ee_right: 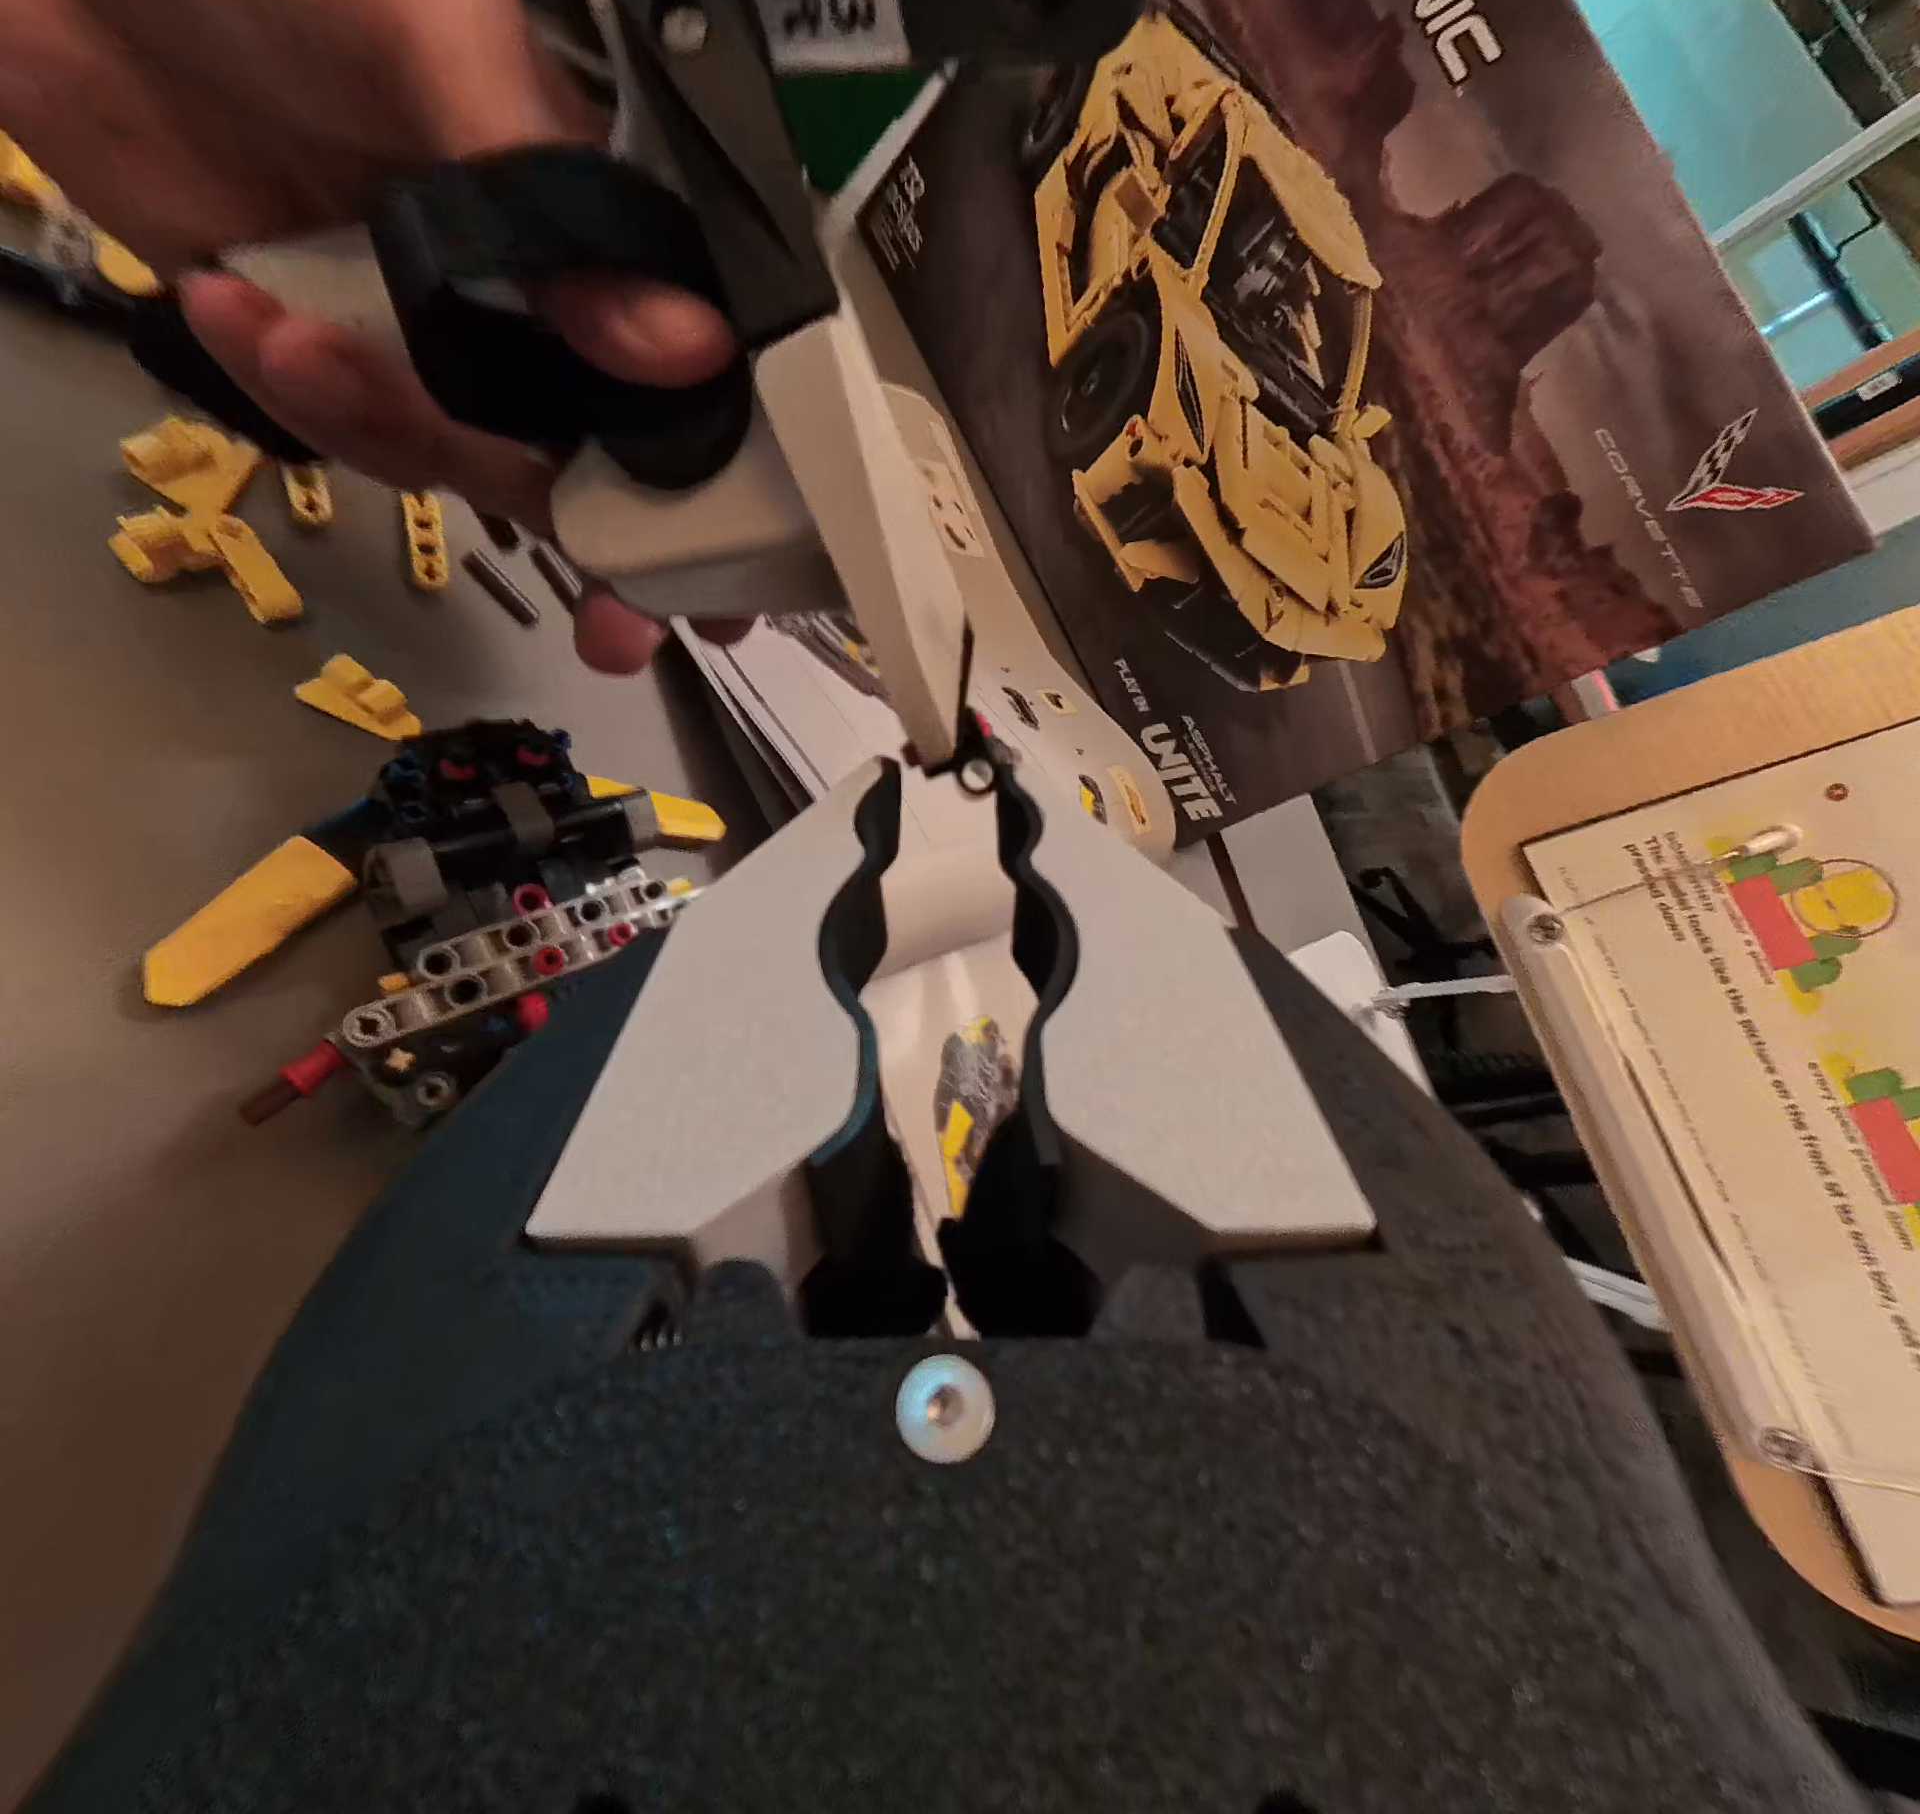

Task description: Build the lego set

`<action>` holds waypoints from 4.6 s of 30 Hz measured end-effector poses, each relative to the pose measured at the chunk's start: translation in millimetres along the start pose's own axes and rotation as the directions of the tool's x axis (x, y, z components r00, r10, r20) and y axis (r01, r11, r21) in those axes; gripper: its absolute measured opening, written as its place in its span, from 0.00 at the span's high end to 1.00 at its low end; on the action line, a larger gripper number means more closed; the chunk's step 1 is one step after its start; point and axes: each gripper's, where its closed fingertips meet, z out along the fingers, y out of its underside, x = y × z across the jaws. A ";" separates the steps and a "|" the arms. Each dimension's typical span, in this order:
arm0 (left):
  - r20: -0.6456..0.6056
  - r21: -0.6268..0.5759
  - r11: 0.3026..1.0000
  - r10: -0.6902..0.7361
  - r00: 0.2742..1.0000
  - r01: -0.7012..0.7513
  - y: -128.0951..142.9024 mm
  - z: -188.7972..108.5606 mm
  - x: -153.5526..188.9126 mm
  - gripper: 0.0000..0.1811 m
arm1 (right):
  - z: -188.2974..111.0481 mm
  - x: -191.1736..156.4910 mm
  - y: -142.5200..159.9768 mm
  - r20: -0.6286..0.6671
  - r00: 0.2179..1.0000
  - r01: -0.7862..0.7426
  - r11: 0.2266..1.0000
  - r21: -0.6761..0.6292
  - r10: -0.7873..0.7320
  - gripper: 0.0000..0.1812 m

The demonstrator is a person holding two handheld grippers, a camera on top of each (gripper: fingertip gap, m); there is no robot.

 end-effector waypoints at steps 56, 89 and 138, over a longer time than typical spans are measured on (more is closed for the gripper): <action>0.016 -0.061 0.998 0.007 1.000 -0.006 12.3 3.1 -5.6 0.97 | 1.7 -9.2 5.9 0.044 0.997 0.070 0.995 -0.065 -0.067 0.93; -0.067 0.047 0.997 0.060 0.996 -0.057 -25.0 -28.5 5.2 0.91 | -19.0 3.0 -18.1 0.154 0.978 -0.174 0.958 0.229 0.141 0.96; 0.590 0.263 0.906 0.122 0.798 -0.333 -97.2 -164.5 -94.3 0.97 | 3.3 -5.0 11.7 0.056 0.994 -0.100 0.994 0.051 0.097 0.99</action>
